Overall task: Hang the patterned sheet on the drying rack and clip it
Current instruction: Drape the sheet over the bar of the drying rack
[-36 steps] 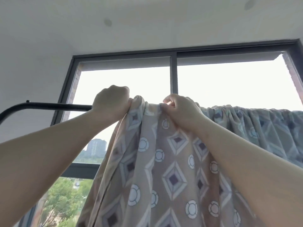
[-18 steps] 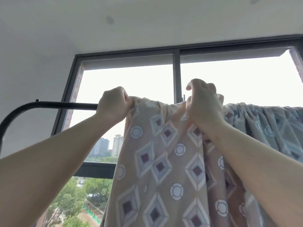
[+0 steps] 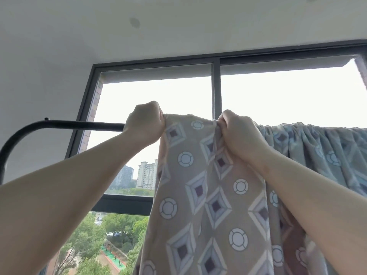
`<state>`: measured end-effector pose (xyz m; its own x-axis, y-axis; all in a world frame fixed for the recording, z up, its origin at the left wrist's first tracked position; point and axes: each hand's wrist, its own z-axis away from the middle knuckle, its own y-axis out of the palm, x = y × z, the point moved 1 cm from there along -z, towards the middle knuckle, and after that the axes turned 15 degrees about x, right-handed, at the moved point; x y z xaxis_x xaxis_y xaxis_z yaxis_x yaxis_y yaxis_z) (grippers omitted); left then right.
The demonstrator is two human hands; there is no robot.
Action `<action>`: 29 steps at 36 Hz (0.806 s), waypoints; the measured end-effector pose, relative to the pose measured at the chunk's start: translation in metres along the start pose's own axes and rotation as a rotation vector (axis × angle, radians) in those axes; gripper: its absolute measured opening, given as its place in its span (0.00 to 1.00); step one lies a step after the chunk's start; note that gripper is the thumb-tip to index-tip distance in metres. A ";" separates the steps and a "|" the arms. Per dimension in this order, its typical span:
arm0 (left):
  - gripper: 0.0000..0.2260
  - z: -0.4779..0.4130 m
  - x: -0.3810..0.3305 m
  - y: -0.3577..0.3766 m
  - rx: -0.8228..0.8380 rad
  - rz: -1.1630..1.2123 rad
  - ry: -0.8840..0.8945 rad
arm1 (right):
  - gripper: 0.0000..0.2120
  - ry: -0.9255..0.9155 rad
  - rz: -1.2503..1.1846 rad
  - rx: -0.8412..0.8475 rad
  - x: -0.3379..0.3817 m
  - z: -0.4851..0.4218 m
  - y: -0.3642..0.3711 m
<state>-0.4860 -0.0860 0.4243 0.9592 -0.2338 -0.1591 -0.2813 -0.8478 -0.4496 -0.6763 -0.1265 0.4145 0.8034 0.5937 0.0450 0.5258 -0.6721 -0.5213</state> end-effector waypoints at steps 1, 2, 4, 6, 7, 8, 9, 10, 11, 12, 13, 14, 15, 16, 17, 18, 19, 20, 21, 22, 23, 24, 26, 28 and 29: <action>0.06 -0.002 -0.001 0.000 0.010 -0.016 -0.006 | 0.09 0.004 0.007 0.000 -0.002 0.002 -0.001; 0.06 -0.003 -0.001 0.000 0.018 -0.030 -0.011 | 0.09 0.003 0.010 -0.003 -0.002 0.003 -0.002; 0.06 -0.006 -0.003 0.002 0.028 -0.045 -0.023 | 0.09 -0.004 0.018 -0.010 -0.003 0.004 -0.004; 0.06 -0.008 -0.002 0.003 0.020 -0.054 -0.050 | 0.08 0.003 0.022 -0.019 -0.007 0.007 -0.007; 0.06 -0.008 0.000 0.003 0.005 -0.060 -0.068 | 0.08 0.011 0.025 -0.024 -0.011 0.008 -0.009; 0.07 -0.008 0.003 0.002 -0.013 -0.065 -0.088 | 0.07 0.016 0.028 -0.029 -0.016 0.010 -0.012; 0.07 -0.007 0.007 0.000 -0.030 -0.069 -0.109 | 0.07 0.019 0.031 -0.037 -0.021 0.012 -0.015; 0.07 -0.007 0.011 -0.003 -0.046 -0.066 -0.137 | 0.07 0.023 0.034 -0.051 -0.027 0.013 -0.019; 0.06 -0.007 0.016 -0.007 -0.060 -0.057 -0.172 | 0.07 0.032 0.038 -0.066 -0.031 0.014 -0.022; 0.06 -0.007 0.021 -0.011 -0.073 -0.042 -0.210 | 0.07 0.047 0.044 -0.077 -0.034 0.015 -0.024; 0.07 -0.006 0.024 -0.015 -0.085 -0.023 -0.239 | 0.07 0.064 0.051 -0.081 -0.037 0.015 -0.026; 0.07 -0.006 0.026 -0.019 -0.097 -0.002 -0.250 | 0.07 0.083 0.058 -0.083 -0.039 0.015 -0.028; 0.07 -0.005 0.025 -0.021 -0.108 0.018 -0.238 | 0.07 0.102 0.067 -0.079 -0.039 0.014 -0.029; 0.08 -0.004 0.022 -0.022 -0.116 0.041 -0.215 | 0.07 0.116 0.079 -0.071 -0.038 0.013 -0.029; 0.09 -0.003 0.017 -0.021 -0.119 0.066 -0.187 | 0.07 0.117 0.092 -0.059 -0.034 0.011 -0.029; 0.10 -0.001 0.012 -0.021 -0.115 0.090 -0.162 | 0.07 0.100 0.098 -0.038 -0.028 0.009 -0.027; 0.10 0.001 0.006 -0.020 -0.108 0.112 -0.143 | 0.09 0.064 0.100 -0.006 -0.020 0.008 -0.026; 0.10 0.003 0.002 -0.019 -0.104 0.136 -0.133 | 0.13 0.020 0.094 0.040 -0.011 0.007 -0.024; 0.09 0.004 -0.003 -0.019 -0.102 0.164 -0.132 | 0.17 -0.025 0.074 0.086 -0.001 0.007 -0.022; 0.10 0.005 -0.006 -0.018 -0.097 0.193 -0.140 | 0.18 -0.059 0.054 0.127 0.008 0.008 -0.020; 0.11 0.006 -0.008 -0.018 -0.091 0.218 -0.149 | 0.17 -0.079 0.041 0.156 0.015 0.009 -0.019; 0.12 0.006 -0.009 -0.019 -0.090 0.234 -0.153 | 0.14 -0.092 0.033 0.162 0.019 0.009 -0.018; 0.10 0.005 -0.006 -0.019 -0.094 0.221 -0.165 | 0.09 -0.093 0.011 0.118 0.018 0.008 -0.023; 0.10 0.005 -0.001 -0.019 -0.102 0.185 -0.194 | 0.06 -0.056 0.019 0.071 0.008 0.008 -0.030; 0.10 0.005 0.000 -0.019 -0.104 0.174 -0.207 | 0.08 -0.028 0.036 0.051 0.002 0.009 -0.033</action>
<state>-0.4810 -0.0672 0.4282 0.8673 -0.2867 -0.4070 -0.4261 -0.8502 -0.3092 -0.6951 -0.0989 0.4241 0.8131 0.5821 0.0017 0.4810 -0.6702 -0.5652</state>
